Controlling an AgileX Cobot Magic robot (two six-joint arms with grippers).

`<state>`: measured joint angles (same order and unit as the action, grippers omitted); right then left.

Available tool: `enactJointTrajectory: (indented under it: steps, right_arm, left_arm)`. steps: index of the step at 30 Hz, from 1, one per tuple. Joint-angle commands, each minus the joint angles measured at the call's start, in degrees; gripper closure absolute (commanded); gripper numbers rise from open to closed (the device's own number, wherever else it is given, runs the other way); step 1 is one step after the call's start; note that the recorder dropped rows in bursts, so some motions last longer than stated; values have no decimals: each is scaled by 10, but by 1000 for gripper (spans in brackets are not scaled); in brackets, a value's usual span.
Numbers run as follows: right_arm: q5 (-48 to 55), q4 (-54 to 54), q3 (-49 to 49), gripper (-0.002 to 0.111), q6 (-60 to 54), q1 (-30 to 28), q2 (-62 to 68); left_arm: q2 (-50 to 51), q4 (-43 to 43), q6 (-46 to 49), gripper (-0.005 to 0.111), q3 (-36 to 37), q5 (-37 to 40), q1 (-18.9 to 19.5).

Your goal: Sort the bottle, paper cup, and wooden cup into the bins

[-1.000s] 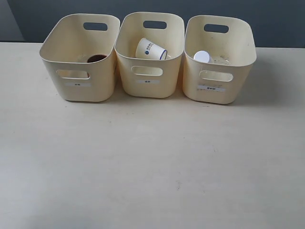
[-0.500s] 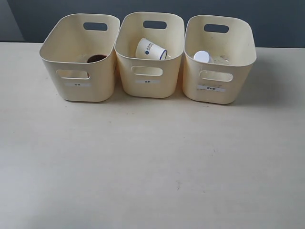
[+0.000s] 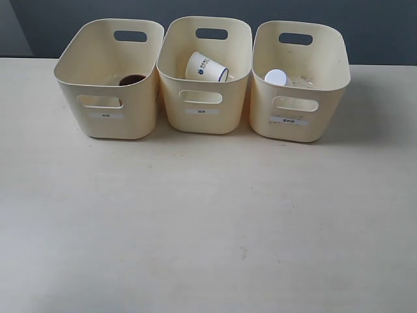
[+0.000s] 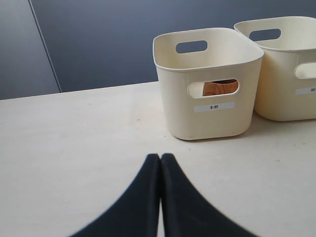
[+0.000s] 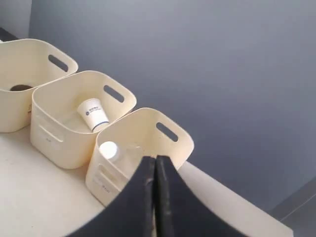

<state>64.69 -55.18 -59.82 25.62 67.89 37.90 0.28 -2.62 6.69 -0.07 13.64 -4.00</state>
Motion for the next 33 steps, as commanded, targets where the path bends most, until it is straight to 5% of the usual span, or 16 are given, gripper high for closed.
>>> enactJointTrajectory:
  steps: [1,18,21,25,33]
  right_arm:
    - [-25,6,61,109,64,1,-3]
    - [-49,21,74,109,131,-5,-6]
    - [-124,22,104,109,179,-81,-24]
    - [-359,26,195,109,181,-249,-67]
    - [-632,71,399,109,193,-566,-185]
  left_arm:
    - [-3,2,-1,107,1,0,-2]
    - [-3,2,-1,107,1,0,-2]
    - [-3,2,-1,107,1,0,-2]
    - [-3,2,-1,107,1,0,-2]
    - [-3,2,-1,107,1,0,-2]
